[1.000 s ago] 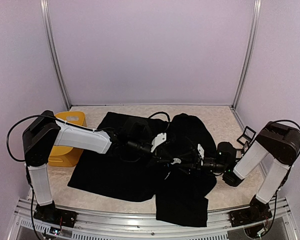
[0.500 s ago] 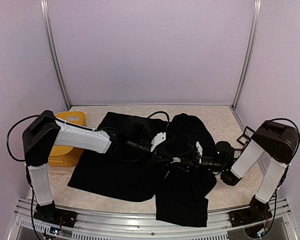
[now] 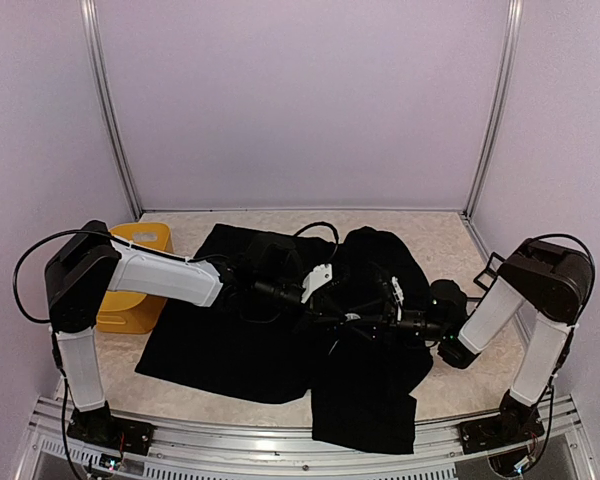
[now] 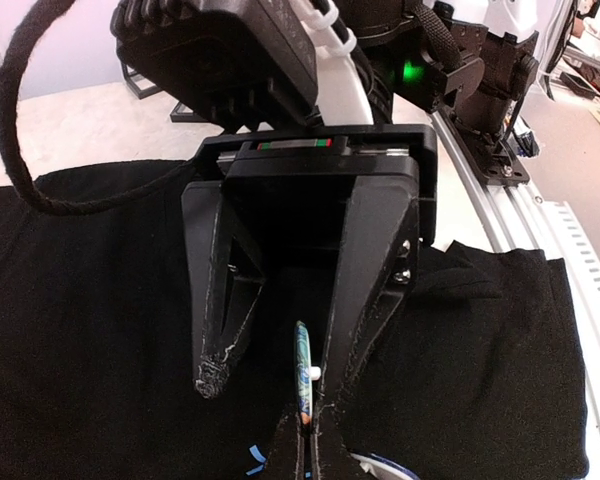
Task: Pin the brooch onto the clothing
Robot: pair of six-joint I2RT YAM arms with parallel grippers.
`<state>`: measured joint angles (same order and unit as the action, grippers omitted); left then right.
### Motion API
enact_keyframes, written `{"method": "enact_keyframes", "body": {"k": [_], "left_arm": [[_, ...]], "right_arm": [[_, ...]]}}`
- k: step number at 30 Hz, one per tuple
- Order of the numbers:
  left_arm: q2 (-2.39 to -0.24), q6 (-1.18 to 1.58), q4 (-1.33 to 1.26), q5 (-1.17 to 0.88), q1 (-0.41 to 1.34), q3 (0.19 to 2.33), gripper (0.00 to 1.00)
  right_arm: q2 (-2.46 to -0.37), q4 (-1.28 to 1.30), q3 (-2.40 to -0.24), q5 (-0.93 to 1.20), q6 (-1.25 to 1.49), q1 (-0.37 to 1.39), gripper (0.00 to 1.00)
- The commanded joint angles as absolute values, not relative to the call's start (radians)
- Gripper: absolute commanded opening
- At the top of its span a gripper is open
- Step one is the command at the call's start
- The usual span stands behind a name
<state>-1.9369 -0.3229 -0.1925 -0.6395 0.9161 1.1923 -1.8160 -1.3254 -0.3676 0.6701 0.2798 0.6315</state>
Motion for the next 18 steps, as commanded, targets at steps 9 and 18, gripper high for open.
{"method": "enact_keyframes", "body": {"k": [9,18], "left_arm": [[-1.908,-0.341,-0.161,-0.660,0.937,1.200,0.00],[-1.907,-0.339,-0.161,-0.659,0.937,1.197,0.00]], "right_arm": [[-1.826,-1.462,-0.345,0.544,0.385,0.610,0.33],[-1.836,-1.518,-0.323,0.523,0.409,0.608,0.26]]}}
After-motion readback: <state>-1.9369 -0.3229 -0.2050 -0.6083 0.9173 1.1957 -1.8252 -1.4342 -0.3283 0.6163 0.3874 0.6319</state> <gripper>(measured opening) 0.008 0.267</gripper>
